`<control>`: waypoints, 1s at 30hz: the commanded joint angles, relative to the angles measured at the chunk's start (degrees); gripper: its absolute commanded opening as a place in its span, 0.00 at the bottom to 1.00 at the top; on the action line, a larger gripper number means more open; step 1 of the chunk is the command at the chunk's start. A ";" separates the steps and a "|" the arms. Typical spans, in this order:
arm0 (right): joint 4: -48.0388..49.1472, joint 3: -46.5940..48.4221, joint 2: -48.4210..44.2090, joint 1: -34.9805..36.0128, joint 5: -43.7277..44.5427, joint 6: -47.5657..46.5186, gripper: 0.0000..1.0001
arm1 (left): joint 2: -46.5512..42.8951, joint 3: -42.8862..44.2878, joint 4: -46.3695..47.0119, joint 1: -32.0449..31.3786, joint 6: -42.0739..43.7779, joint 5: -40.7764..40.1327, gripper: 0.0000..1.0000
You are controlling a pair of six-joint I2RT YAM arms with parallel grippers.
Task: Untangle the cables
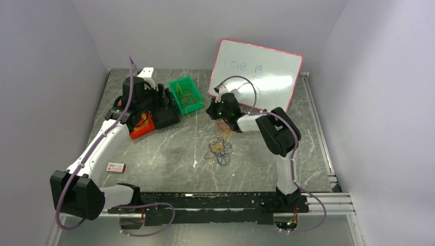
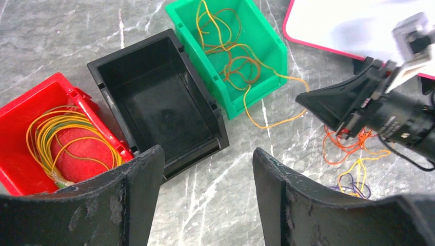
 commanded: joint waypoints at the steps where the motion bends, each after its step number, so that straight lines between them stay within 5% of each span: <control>1: 2.98 -0.18 -7.16 1.03 -1.06 -3.50 0.00 | -2.43 -1.06 -0.30 0.29 0.87 -1.95 0.68; 19: -3.09 22.49 6.66 4.53 -0.59 -13.06 0.00 | -3.94 -3.27 -1.93 0.29 0.79 -2.06 0.67; 30: 2.00 32.18 15.60 4.65 -1.03 -18.13 0.00 | -4.18 -4.00 -2.17 0.34 0.90 -2.05 0.65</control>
